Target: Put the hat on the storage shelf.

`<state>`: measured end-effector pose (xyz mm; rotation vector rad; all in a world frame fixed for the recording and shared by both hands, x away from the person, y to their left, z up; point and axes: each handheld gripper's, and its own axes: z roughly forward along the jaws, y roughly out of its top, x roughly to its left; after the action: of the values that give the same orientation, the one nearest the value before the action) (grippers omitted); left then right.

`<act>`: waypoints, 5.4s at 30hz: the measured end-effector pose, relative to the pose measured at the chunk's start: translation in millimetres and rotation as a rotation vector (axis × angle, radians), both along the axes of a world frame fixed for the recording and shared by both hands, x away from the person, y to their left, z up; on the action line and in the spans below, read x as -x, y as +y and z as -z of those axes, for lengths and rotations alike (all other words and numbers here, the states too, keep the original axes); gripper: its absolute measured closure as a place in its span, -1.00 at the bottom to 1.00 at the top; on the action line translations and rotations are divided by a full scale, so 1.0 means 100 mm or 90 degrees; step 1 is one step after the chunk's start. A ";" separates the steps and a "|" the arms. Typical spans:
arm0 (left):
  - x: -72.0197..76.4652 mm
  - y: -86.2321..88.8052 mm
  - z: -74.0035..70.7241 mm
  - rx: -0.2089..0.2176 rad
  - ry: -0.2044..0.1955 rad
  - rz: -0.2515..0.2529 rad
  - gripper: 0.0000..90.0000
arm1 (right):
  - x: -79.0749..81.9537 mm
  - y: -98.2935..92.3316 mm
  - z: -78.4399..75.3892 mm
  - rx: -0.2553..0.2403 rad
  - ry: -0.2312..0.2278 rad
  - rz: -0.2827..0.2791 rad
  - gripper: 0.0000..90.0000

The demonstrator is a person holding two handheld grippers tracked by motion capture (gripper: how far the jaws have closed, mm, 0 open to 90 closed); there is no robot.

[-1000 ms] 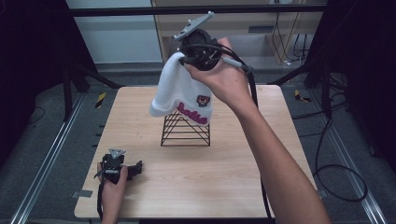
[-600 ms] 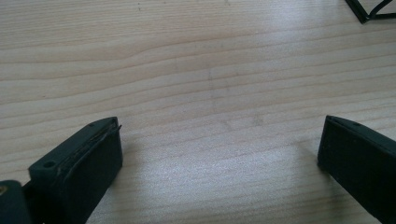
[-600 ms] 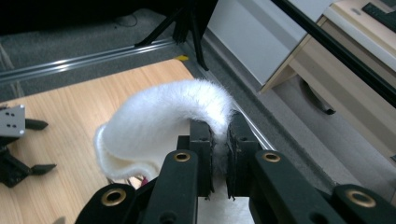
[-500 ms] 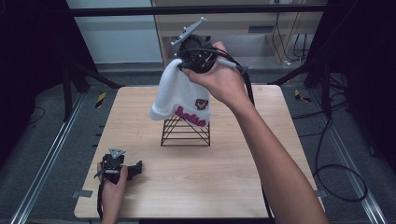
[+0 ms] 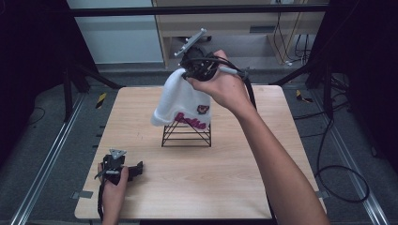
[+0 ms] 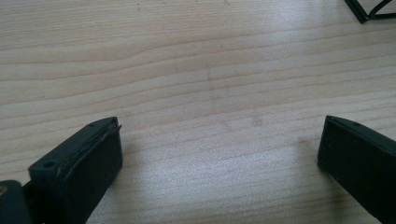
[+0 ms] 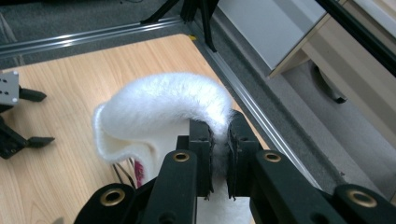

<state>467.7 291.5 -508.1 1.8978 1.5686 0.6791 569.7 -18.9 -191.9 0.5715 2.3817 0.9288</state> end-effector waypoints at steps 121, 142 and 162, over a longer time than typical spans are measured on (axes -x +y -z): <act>0.00 0.00 0.00 0.001 -0.002 0.001 -1.00 | 0.60 -1.47 1.60 -0.169 0.004 0.194 -0.87; 0.00 0.00 0.00 0.002 -0.001 0.001 -1.00 | 0.92 -1.99 2.01 -0.177 0.001 0.249 -0.79; 0.00 0.00 0.00 0.001 -0.001 0.001 -1.00 | 1.05 -2.30 2.54 -0.160 0.044 0.292 -0.78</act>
<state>467.8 291.2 -508.4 1.8960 1.5663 0.6780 464.6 -248.7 -445.9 1.2033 2.0643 1.0080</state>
